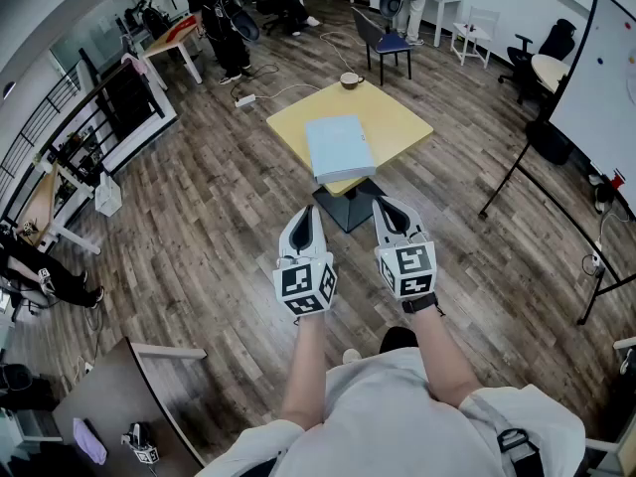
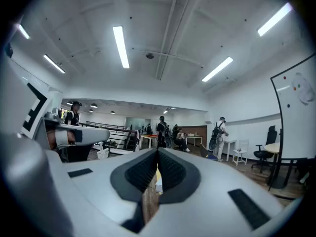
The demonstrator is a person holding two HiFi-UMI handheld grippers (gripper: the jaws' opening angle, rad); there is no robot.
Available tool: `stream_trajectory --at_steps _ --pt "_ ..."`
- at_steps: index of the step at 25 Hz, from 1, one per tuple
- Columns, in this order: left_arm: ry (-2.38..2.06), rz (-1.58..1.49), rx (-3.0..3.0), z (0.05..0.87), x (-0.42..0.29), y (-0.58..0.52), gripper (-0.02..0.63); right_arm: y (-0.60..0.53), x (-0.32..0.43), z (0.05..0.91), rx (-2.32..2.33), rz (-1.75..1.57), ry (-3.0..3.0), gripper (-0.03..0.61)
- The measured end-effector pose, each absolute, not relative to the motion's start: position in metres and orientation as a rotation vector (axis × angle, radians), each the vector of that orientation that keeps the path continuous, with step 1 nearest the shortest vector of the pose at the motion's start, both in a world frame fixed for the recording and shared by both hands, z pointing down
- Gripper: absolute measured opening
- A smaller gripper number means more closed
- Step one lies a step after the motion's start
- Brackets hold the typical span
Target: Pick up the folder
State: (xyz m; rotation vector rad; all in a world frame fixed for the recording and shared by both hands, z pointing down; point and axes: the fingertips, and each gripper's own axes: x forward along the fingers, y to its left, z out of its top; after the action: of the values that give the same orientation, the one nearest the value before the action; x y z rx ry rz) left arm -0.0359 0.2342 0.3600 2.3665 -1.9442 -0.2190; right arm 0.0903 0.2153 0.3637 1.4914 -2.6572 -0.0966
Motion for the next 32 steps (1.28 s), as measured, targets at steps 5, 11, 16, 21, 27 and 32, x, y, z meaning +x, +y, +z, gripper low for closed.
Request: stream_trajectory --at_steps 5,11,16,21,27,32 --pt "-1.93 -0.172 2.393 0.371 -0.046 0.235 0.009 0.214 0.074 0.364 1.513 -0.11 -2.67 0.012" --pt "-1.936 -0.086 2.369 0.389 -0.056 0.19 0.009 0.168 0.054 0.375 1.445 -0.086 -2.722 0.012" --pt "-1.956 -0.036 2.364 0.388 -0.052 0.118 0.009 0.096 0.037 0.385 1.333 -0.008 -2.786 0.012" --pt "-2.008 -0.082 2.341 0.377 -0.044 0.03 0.009 0.013 0.024 0.377 1.231 0.007 -2.853 0.012" --pt "-2.048 -0.058 2.253 0.394 -0.039 -0.045 0.009 -0.076 0.051 0.41 1.257 0.241 -2.784 0.012" --pt "-2.063 -0.01 2.16 0.415 -0.06 -0.08 0.009 -0.122 0.046 0.432 1.209 0.331 -2.758 0.012"
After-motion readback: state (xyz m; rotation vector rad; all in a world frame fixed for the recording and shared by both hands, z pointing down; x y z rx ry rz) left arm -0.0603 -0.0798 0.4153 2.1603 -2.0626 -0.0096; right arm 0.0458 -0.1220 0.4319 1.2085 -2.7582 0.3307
